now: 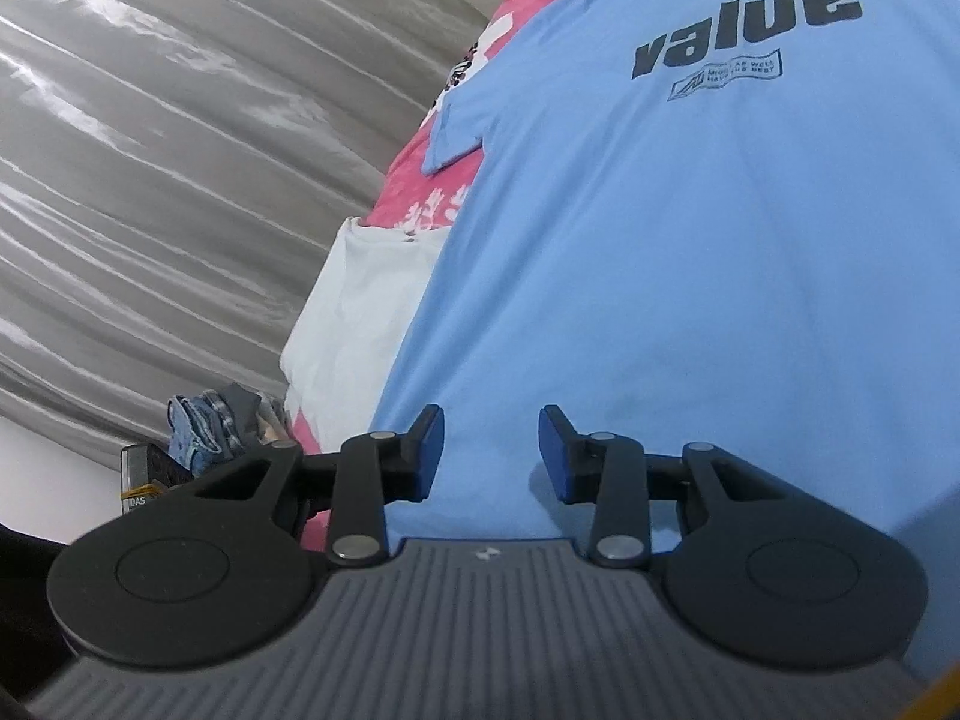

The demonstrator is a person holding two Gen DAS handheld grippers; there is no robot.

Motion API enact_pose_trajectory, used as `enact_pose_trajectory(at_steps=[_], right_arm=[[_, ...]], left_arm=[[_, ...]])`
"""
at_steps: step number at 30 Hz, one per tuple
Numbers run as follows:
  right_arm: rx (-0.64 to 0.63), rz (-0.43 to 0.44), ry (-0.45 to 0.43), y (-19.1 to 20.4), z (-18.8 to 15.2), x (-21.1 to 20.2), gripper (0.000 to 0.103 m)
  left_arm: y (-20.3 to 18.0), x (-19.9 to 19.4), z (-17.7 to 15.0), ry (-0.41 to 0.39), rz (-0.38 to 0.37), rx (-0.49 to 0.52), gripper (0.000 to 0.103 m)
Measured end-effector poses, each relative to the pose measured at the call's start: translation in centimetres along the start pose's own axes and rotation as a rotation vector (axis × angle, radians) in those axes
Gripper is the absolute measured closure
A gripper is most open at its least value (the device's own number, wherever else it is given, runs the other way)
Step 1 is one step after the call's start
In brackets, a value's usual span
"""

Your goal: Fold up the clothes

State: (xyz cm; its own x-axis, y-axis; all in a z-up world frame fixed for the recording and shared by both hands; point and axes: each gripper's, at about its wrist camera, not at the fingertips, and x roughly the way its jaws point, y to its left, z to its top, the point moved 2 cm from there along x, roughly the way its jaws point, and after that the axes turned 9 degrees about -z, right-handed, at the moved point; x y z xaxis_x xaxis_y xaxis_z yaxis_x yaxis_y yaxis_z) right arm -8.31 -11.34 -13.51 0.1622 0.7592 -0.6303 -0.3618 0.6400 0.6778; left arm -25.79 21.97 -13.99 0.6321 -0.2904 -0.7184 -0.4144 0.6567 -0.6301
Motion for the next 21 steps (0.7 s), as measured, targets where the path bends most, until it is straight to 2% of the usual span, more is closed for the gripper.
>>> enact_pose_trajectory(at_steps=[1,7,9,11,12,16,21], right_arm=[[0.0,-0.006,0.0,-0.1,0.0,0.0,0.068],[-0.022,-0.08,-0.021,-0.2,0.2,-1.6,0.068],[-0.011,-0.13,-0.035,-0.6,0.6,-3.1,0.068],[0.016,-0.196,-0.042,-1.3,1.0,-4.9,0.068],[0.046,-0.245,-0.029,-1.9,1.2,-6.0,0.068],[0.205,-0.402,0.055,-5.2,0.9,-10.7,0.067],[0.239,-0.575,0.19,-6.6,-1.4,-15.5,0.064]], left_arm=[[-0.2,0.1,-0.1,0.015,0.011,0.027,0.096],[-1.2,-0.8,-1.2,0.065,0.063,0.172,0.078],[-1.4,-1.1,-1.5,0.066,0.063,0.183,0.063],[-1.6,-1.2,-1.7,0.057,0.063,0.191,0.052],[-1.6,-1.2,-1.7,0.057,0.062,0.187,0.051],[-1.1,-0.4,-1.6,0.083,0.053,0.147,0.053],[-0.3,0.2,-1.5,0.088,0.065,0.09,0.075]])
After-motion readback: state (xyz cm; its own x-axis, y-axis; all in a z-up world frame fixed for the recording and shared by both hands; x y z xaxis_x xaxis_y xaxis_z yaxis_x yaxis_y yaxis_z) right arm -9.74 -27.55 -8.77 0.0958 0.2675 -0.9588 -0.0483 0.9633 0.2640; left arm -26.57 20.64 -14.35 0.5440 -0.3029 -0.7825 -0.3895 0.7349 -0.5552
